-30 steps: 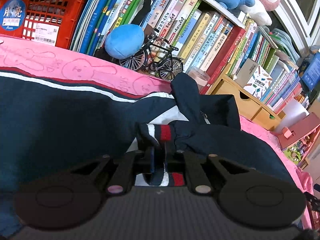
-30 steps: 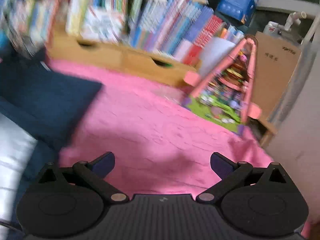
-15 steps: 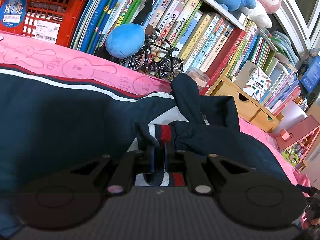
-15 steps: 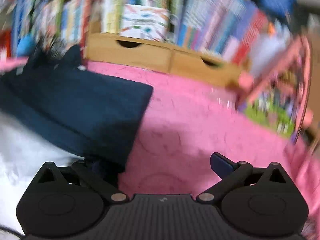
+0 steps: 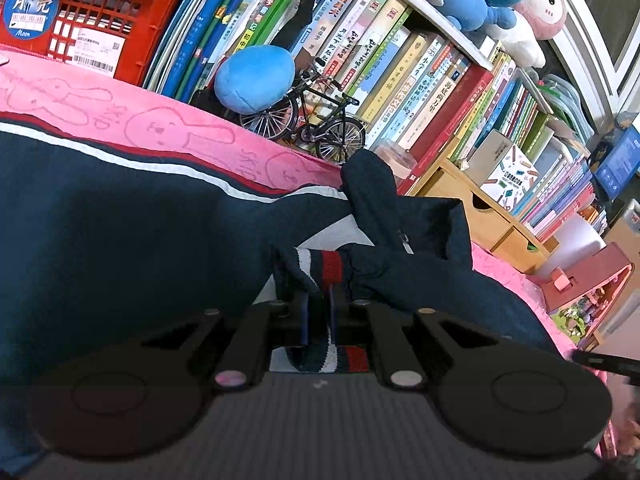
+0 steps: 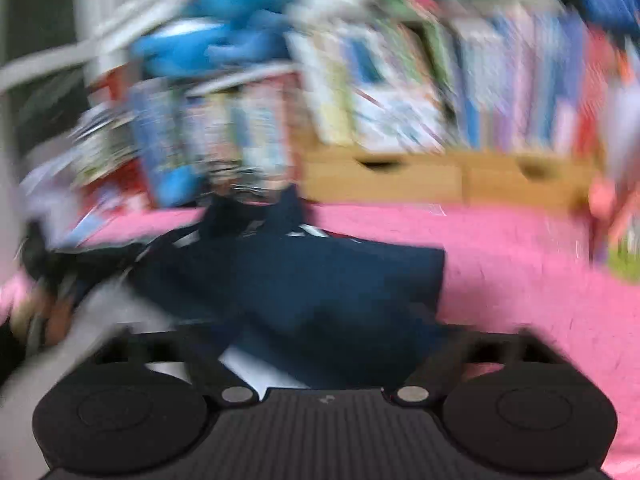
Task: Fold clothes
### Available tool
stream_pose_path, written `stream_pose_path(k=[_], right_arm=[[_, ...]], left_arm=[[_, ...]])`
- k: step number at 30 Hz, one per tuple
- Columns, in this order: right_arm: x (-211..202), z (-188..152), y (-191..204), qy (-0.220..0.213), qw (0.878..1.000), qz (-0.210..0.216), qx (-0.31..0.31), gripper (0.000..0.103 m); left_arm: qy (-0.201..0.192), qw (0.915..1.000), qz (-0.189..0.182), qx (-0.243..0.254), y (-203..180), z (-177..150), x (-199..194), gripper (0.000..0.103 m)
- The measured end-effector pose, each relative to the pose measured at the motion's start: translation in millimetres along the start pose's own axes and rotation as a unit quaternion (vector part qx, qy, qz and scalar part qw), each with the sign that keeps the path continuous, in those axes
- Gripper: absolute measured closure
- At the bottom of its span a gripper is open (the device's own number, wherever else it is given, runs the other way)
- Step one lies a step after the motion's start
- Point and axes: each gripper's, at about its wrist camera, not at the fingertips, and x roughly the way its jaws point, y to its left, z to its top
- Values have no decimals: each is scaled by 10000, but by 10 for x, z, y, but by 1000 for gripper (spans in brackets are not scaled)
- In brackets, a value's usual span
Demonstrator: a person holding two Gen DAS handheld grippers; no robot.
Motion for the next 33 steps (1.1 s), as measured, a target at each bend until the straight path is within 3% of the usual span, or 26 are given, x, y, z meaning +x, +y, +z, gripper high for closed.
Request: stream_pose_path(k=[1, 4, 10, 15, 16, 18, 20, 22, 26, 29, 33], right_arm=[[212, 35, 13, 262, 9990, -243, 250, 92], [709, 86, 36, 731, 9950, -658, 184, 93], [1162, 435, -116, 644, 9914, -1026, 487, 102], [1464, 701, -394, 591, 9865, -919, 1221, 102], [1428, 703, -362, 582, 9869, -977, 1144, 98], [1304, 676, -244, 524, 9886, -1146, 827, 71], [1090, 542, -60, 448, 9896, -1338, 264, 62], [806, 315, 42, 366, 9893, -1412, 32, 63], [326, -98, -72, 210, 9897, -1289, 589, 74], [225, -343, -184, 322, 9887, -1248, 764, 74], [230, -504, 4, 2, 9876, -1571, -43, 74]], left_arm=[[-1, 10000, -21, -28, 10, 0, 0, 91], [-4, 9999, -95, -117, 41, 0, -2, 91], [-16, 9997, -173, -147, 48, -3, -5, 91], [-14, 9993, -270, -258, 92, 0, 1, 91], [-16, 9992, -290, -282, 101, 0, 2, 91], [-21, 9990, -314, -324, 110, -4, 0, 91], [-23, 9990, -316, -329, 111, -3, 0, 91], [-25, 9990, -302, -317, 103, -4, 0, 91], [-22, 9993, -263, -270, 84, -3, 1, 91], [-23, 9994, -251, -255, 80, -4, 0, 91], [-20, 9994, -246, -251, 83, -4, -1, 91]])
